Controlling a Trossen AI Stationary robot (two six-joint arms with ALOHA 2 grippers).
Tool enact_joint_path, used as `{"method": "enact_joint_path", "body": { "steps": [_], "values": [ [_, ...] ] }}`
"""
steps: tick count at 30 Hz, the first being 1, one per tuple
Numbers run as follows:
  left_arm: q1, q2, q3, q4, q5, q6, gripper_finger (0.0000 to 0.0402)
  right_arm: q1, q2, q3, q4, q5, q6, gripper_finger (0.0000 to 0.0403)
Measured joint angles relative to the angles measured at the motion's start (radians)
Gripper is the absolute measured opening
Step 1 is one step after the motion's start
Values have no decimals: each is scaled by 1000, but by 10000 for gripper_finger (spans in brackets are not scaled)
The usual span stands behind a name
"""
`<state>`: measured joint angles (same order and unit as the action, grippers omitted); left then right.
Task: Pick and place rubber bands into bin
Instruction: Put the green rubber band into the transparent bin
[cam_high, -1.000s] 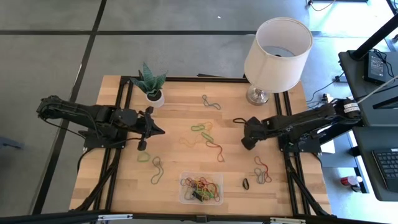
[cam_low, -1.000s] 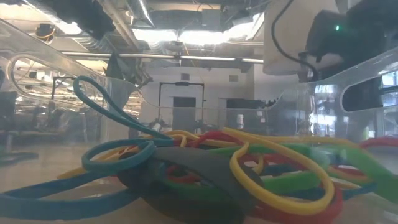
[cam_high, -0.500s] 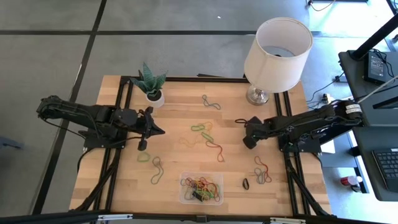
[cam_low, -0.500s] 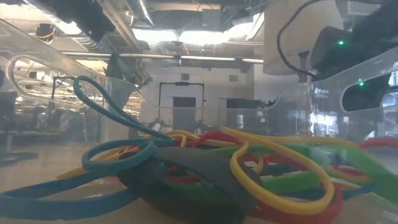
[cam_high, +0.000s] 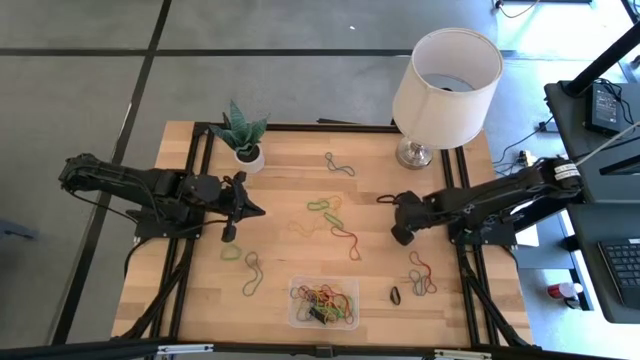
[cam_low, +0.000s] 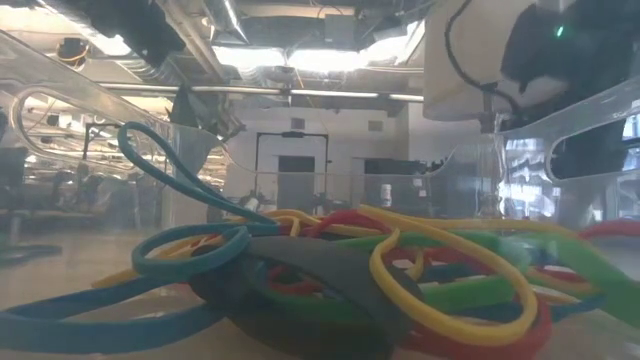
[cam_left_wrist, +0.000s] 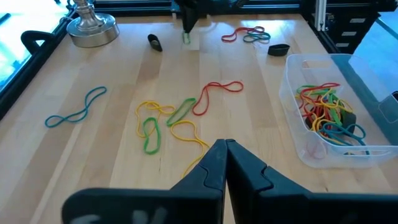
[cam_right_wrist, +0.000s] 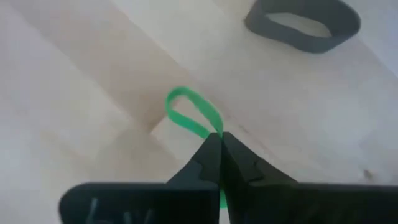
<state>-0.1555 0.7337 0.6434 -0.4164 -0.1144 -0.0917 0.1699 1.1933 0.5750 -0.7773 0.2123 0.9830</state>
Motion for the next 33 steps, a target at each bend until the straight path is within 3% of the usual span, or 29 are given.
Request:
{"method": "enact_joint_path", "body": {
  "steps": [13, 17, 33],
  "values": [
    [0, 0, 0, -3, 2, 0, 4, 214, 50, 392, -267, 170, 241, 1],
    [0, 0, 0, -6, 2, 0, 1, 242, 184, 575, -325, 206, 236, 0],
    [0, 0, 0, -8, 4, 38, 5, 327, 848, 1377, -410, 180, 114, 0]
  ]
}}
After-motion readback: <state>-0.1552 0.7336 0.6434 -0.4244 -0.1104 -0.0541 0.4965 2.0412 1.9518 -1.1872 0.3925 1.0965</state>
